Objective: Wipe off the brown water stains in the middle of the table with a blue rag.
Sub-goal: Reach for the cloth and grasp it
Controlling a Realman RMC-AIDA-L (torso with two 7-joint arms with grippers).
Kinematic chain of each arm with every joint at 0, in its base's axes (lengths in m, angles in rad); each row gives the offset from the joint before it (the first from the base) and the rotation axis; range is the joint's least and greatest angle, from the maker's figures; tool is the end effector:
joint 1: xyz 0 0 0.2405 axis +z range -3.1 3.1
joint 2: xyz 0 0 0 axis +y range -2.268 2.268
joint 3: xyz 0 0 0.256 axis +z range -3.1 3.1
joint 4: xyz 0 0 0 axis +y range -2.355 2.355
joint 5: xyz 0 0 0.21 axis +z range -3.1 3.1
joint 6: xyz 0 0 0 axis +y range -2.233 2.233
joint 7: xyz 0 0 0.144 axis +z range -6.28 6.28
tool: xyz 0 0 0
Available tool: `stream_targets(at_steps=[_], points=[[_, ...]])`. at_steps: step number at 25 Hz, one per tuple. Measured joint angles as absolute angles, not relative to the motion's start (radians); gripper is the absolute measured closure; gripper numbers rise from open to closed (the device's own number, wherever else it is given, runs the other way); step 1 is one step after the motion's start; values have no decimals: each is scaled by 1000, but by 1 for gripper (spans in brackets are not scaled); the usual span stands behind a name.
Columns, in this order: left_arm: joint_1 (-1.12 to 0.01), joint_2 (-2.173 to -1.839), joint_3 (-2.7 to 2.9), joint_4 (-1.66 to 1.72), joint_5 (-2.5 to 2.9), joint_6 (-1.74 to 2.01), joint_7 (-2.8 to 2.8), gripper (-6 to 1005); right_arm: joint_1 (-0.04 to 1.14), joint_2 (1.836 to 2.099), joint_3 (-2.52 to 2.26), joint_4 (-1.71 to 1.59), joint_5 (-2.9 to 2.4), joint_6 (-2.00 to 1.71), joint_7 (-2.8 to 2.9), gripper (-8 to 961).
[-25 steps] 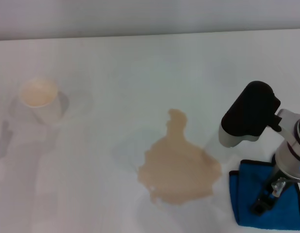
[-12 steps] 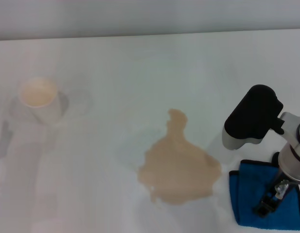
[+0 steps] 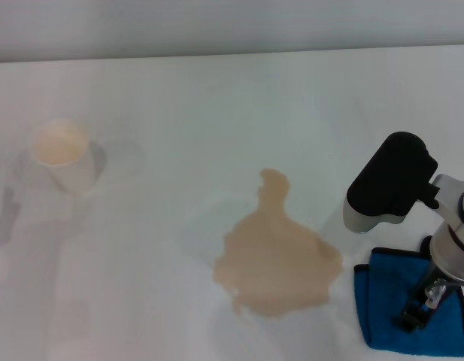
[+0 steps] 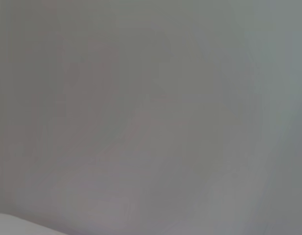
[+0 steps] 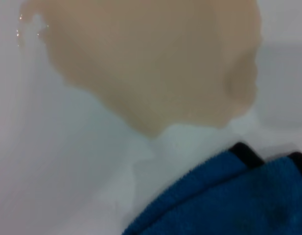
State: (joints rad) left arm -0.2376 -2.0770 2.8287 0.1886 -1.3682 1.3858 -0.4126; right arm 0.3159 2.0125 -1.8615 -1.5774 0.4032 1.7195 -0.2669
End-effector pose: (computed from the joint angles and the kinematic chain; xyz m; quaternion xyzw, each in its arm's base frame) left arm -0.3619 0.2463 -0.0165 -0.6142 -0.3509 -0.3945 0.5865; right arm 0.2362 0.2514 -0.0219 -0.8440 0.3633 -0.3673 0.1443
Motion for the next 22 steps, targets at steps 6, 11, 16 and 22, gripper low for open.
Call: stream_targets(at_steps=[6, 11, 16, 22], points=[[-239, -2077, 2829, 189, -1368, 1388, -413, 107, 317, 2013, -1863, -1577, 403, 1717, -270, 469], [-241, -2077, 2829, 189, -1368, 1389, -413, 107, 318, 2013, -1864, -1575, 404, 1716, -274, 493], [-242, -2077, 2829, 189, -1368, 1390, -413, 107, 318, 2013, -1865, -1574, 404, 1716, -276, 522], [-245, -2077, 2829, 189, -1368, 1391, -413, 107, 318, 2013, -1865, -1571, 404, 1716, -277, 605]])
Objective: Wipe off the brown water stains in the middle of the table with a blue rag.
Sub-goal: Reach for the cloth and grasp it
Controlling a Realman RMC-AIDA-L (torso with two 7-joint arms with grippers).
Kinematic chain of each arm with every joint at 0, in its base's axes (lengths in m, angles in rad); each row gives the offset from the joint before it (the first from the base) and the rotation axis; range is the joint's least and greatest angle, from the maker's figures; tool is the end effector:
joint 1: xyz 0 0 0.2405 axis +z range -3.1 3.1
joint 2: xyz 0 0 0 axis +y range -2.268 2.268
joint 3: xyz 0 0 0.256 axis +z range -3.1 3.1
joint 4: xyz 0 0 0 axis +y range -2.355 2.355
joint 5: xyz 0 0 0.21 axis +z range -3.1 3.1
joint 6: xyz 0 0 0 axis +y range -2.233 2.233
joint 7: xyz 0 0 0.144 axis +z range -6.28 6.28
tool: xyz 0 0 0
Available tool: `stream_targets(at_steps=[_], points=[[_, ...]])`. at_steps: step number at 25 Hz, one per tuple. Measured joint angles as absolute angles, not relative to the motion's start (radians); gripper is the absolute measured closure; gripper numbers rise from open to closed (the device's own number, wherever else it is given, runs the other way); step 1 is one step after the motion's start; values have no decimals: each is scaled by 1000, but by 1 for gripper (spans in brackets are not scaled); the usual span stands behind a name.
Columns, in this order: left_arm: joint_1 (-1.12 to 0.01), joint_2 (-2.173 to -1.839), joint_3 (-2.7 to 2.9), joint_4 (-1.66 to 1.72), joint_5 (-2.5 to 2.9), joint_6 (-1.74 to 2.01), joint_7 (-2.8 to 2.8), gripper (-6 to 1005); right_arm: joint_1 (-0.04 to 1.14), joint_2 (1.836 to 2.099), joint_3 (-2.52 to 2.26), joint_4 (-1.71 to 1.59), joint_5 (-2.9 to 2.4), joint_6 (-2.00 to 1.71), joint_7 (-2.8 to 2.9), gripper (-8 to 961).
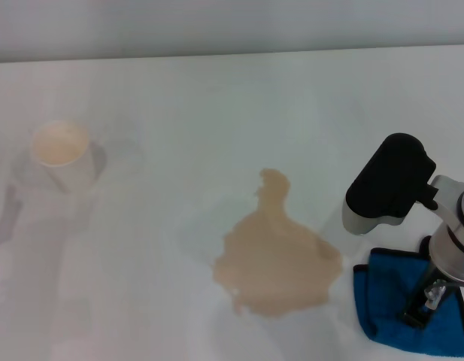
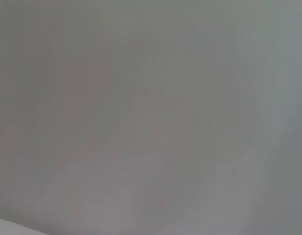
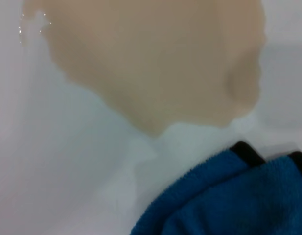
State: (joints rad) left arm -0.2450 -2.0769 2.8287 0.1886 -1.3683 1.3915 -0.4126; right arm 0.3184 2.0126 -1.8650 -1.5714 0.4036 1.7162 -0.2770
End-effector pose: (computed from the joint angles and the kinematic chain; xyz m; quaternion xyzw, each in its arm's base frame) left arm -0.3595 0.2489 -0.0159 -0.6151 -0.3466 -0.3986 0.5853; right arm 0.2366 0.2516 -0.0229 -0.8459 0.3581 -0.3691 0.1416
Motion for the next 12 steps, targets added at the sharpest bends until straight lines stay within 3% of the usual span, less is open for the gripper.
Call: stream_targets(at_steps=[4, 12], points=[[-245, -2077, 2829, 189, -1368, 1391, -413, 107, 321, 2013, -1864, -1564, 404, 1716, -274, 716], [-247, -2077, 2829, 189, -1368, 1391, -413, 107, 322, 2013, -1865, -1562, 405, 1715, -271, 712]])
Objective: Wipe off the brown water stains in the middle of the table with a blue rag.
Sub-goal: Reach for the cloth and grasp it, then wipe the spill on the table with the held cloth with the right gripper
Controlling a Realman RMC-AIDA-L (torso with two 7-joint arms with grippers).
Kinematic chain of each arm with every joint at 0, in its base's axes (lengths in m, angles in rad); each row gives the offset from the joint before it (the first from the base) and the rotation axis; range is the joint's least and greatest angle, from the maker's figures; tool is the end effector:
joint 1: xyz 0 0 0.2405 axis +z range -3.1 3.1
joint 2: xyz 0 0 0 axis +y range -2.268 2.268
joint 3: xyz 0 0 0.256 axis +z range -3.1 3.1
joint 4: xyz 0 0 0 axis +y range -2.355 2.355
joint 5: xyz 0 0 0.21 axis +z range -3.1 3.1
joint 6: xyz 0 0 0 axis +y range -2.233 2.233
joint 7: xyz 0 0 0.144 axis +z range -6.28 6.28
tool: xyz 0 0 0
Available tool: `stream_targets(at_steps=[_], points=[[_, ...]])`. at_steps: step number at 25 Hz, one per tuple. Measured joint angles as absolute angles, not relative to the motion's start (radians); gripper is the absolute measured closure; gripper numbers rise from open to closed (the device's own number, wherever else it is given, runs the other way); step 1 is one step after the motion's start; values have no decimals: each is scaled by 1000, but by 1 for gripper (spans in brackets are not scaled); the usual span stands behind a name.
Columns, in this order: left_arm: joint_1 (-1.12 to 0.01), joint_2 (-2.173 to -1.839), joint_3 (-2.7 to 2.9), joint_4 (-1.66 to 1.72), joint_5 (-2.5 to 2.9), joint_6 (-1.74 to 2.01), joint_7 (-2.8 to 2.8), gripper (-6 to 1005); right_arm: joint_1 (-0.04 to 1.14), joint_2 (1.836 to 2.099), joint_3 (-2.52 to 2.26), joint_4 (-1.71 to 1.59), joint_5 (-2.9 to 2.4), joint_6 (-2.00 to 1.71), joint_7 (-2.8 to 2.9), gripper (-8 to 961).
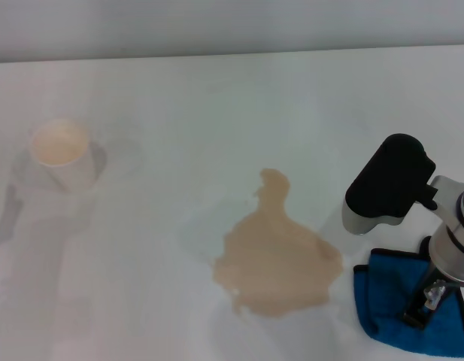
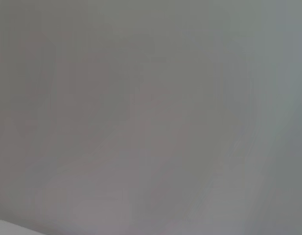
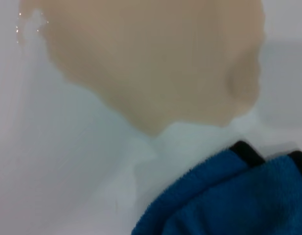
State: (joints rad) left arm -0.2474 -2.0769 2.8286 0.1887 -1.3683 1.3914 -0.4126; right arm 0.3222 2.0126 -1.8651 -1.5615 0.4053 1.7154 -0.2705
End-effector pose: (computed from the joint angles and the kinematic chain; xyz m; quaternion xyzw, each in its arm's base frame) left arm -0.3589 0.2498 -0.0159 -0.6155 -0.3459 -0.3994 0.5848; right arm 0.2376 0.2518 -0.0236 -0.8437 0.3620 -0.3705 0.1409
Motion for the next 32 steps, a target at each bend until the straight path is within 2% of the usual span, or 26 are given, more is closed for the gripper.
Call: stream_targets(at_steps=[32], points=[[-290, -2074, 2830, 176, -1362, 1386, -413, 111, 371, 2018, -1901, -1504, 419, 1728, -177, 750]])
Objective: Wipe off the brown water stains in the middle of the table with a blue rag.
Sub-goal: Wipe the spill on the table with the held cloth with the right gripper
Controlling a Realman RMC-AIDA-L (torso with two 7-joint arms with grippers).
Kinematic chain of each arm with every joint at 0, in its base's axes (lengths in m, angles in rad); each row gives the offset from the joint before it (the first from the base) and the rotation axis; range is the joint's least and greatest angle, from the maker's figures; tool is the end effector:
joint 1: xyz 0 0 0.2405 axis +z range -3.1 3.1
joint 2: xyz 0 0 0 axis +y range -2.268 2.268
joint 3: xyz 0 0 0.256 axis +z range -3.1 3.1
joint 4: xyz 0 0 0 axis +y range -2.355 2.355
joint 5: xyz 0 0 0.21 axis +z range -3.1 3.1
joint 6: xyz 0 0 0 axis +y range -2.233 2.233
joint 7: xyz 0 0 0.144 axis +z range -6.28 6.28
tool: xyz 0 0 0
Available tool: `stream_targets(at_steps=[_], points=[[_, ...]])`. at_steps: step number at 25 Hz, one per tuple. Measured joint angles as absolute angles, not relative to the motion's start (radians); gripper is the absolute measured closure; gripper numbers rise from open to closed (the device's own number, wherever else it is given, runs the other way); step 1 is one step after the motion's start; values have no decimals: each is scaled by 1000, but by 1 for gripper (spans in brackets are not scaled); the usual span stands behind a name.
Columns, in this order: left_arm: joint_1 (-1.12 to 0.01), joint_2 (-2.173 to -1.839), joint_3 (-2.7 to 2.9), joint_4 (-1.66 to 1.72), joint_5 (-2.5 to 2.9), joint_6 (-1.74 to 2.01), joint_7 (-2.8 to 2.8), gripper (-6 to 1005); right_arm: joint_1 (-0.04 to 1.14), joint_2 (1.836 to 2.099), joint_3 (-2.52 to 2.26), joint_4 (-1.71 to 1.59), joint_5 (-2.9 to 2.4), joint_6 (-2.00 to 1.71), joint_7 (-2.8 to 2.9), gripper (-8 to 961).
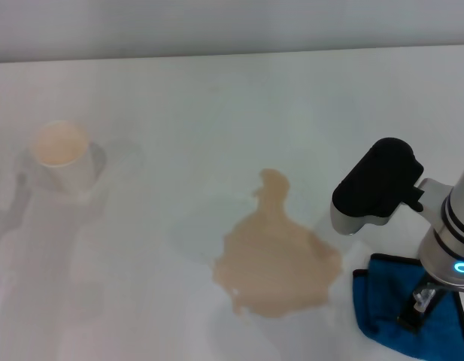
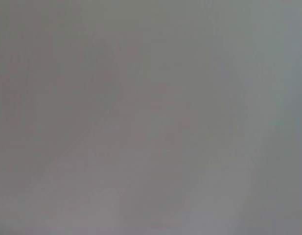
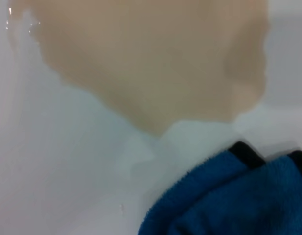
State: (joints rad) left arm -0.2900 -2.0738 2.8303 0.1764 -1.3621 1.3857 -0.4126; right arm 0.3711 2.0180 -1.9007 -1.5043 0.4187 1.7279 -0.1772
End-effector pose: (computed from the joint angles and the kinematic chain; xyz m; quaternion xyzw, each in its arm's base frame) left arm -0.3509 0.2648 -0.0142 -0.6278 -0.3301 -0.4043 0.5775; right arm 0.2348 0.2524 -0.0331 -0.8264 0.3863 -0.3856 0.1383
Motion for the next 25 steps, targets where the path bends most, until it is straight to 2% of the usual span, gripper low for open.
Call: stream_targets(at_steps=[6, 11, 17, 25], points=[[-290, -2074, 2830, 176, -1366, 1386, -413, 112, 375, 2016, -1897, -1508, 426, 1718, -186, 746], [-290, -2074, 2830, 176, -1368, 1387, -413, 112, 385, 2014, -1878, -1511, 423, 1714, -196, 850], [-296, -2074, 2829, 175, -1368, 1386, -413, 112, 392, 2015, -1869, -1511, 426, 1704, -219, 893], [-303, -2074, 2829, 175, -1378, 1385, -413, 111, 411, 2020, -1888, -1497, 545, 1639, -286, 897]])
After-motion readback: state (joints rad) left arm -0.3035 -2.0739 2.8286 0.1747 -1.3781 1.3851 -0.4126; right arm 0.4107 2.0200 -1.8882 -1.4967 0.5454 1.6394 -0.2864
